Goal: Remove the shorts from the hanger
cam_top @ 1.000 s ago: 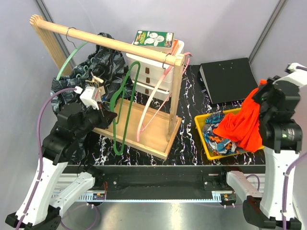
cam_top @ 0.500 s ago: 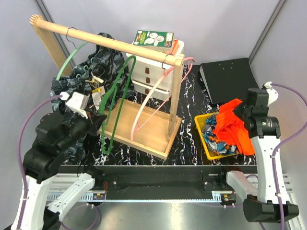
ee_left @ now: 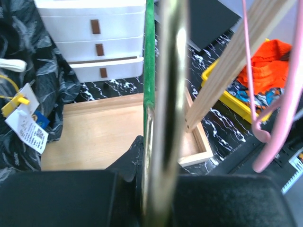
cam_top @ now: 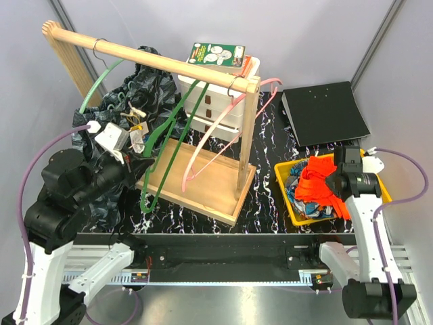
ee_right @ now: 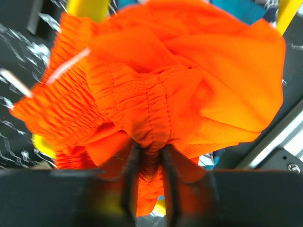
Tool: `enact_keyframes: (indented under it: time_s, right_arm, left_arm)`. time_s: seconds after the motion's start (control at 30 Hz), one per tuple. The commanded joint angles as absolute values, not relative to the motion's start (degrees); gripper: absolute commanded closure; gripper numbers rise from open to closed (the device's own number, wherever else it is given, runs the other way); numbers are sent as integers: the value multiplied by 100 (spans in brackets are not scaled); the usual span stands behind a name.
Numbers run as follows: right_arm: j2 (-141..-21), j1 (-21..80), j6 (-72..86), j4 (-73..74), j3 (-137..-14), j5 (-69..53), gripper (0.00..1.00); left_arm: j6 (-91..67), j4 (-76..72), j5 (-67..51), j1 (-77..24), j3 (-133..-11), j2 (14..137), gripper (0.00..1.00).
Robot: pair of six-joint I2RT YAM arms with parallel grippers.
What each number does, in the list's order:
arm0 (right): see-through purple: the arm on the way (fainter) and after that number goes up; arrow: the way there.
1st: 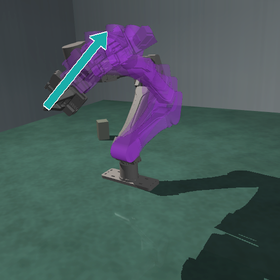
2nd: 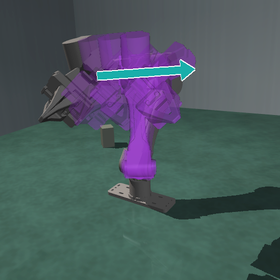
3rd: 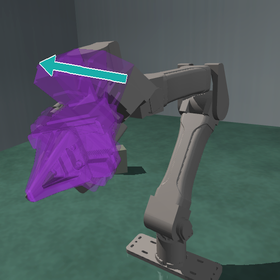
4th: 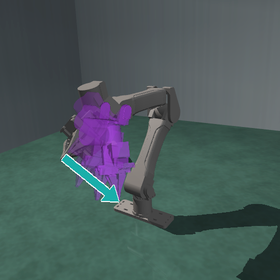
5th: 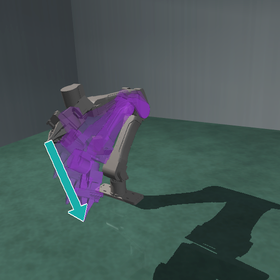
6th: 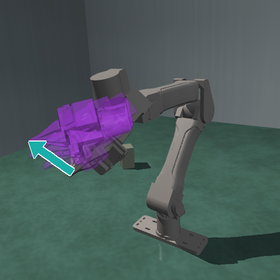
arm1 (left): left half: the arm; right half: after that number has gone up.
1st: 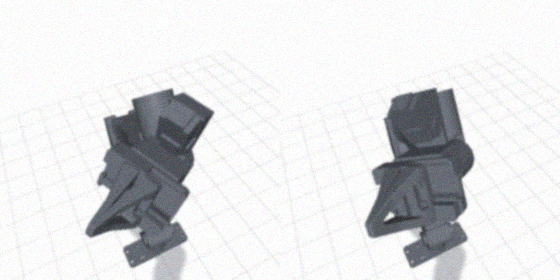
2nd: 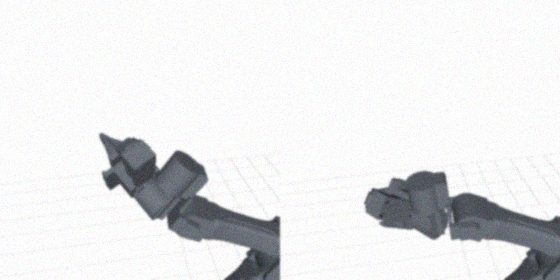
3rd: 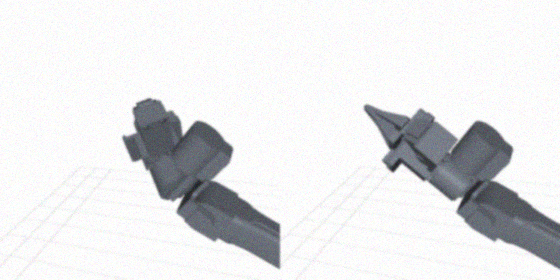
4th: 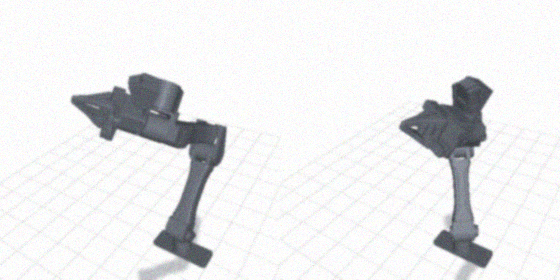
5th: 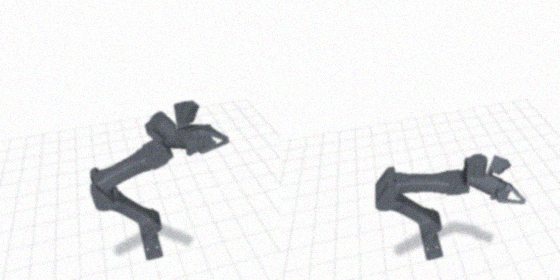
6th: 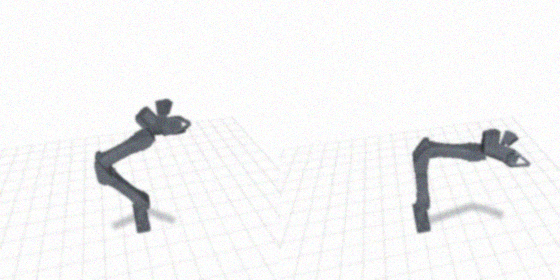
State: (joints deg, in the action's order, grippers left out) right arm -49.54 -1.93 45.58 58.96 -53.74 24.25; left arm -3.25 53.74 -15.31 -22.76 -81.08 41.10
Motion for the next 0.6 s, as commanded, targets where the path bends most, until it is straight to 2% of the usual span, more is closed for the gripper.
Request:
enact_keyframes:
  time_s: [0.0,0.03,0.07,0.27,0.57]
  right_arm:
    - [-5220,-220,4494,5819,-5492,2136,27]
    - [-5256,-211,4352,5792,-5580,2049,9]
    - [-5265,-211,4150,5783,-5755,1987,1]
    - [-4949,-211,3499,5757,-6345,1829,0]
    - [-4359,-211,3305,5634,-6416,1486,0]
  left_arm:
    - [-150,5238,-2082,-2285,-8621,4324,100]
    - [-141,5299,-2100,-2285,-8761,4394,100]
    - [-115,5300,-2118,-2285,-8824,4421,100]
    - [-35,5352,-2118,-2285,-9254,4649,100]
    - [369,5431,-2294,-2276,-10158,5553,100]
